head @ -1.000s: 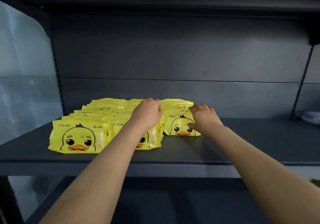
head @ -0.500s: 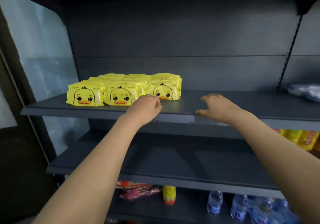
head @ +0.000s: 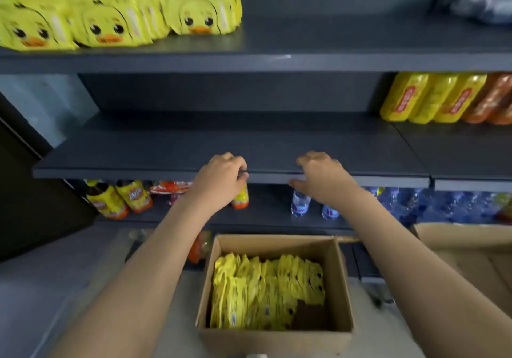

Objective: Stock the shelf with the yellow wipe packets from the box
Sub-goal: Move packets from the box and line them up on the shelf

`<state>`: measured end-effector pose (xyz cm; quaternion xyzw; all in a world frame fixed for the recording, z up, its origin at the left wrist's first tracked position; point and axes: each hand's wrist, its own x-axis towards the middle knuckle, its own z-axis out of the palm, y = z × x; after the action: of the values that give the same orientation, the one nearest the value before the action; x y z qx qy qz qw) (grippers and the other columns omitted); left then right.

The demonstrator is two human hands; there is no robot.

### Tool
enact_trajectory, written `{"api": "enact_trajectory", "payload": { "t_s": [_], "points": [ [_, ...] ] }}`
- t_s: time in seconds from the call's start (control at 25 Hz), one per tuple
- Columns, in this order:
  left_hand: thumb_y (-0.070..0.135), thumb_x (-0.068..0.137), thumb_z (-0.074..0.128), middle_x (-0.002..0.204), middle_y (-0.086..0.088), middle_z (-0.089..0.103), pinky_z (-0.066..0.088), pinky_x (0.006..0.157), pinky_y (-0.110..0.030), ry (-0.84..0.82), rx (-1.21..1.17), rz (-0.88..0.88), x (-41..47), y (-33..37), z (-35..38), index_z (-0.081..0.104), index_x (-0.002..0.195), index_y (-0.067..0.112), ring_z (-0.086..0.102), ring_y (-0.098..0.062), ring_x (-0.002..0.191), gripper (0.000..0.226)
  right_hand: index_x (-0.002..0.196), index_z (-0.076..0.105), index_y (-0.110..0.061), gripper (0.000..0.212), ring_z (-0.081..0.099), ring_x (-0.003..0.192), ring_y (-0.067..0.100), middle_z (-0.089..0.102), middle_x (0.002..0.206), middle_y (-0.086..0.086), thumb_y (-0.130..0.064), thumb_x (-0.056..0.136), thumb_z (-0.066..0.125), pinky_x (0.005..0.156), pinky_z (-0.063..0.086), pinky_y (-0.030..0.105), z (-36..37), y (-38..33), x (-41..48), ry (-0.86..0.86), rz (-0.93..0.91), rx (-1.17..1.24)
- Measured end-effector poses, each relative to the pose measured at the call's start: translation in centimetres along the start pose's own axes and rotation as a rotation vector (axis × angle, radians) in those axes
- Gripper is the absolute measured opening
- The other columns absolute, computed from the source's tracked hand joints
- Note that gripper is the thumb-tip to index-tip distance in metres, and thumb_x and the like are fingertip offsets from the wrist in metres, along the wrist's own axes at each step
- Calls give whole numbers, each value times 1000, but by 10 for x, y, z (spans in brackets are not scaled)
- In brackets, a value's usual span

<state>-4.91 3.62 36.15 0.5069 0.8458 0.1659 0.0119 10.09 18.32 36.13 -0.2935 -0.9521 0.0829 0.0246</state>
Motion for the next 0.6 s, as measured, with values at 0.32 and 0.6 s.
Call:
{"api": "enact_trajectory", "payload": {
  "t_s": [0.32,0.6],
  "points": [
    [22,93,49,115,-6,56,44,85,-38,-208,-27,-40,-12,-46,164,59,112,11,54,-27,105,24,130,48,-12,48,44,124,26,50,133,7,-39,91,52,104,35,38,162,53,-4,-367,131,10],
    [7,78,67,97,-11,67,56,71,-40,-281,15,-85,-51,-80,285,67,99,5,64,-30,90,20,128,48,-11,42,45,123,26,52,130,10,-32,92,53,99,39,36,300,89,-25,-674,296,126]
  ]
}}
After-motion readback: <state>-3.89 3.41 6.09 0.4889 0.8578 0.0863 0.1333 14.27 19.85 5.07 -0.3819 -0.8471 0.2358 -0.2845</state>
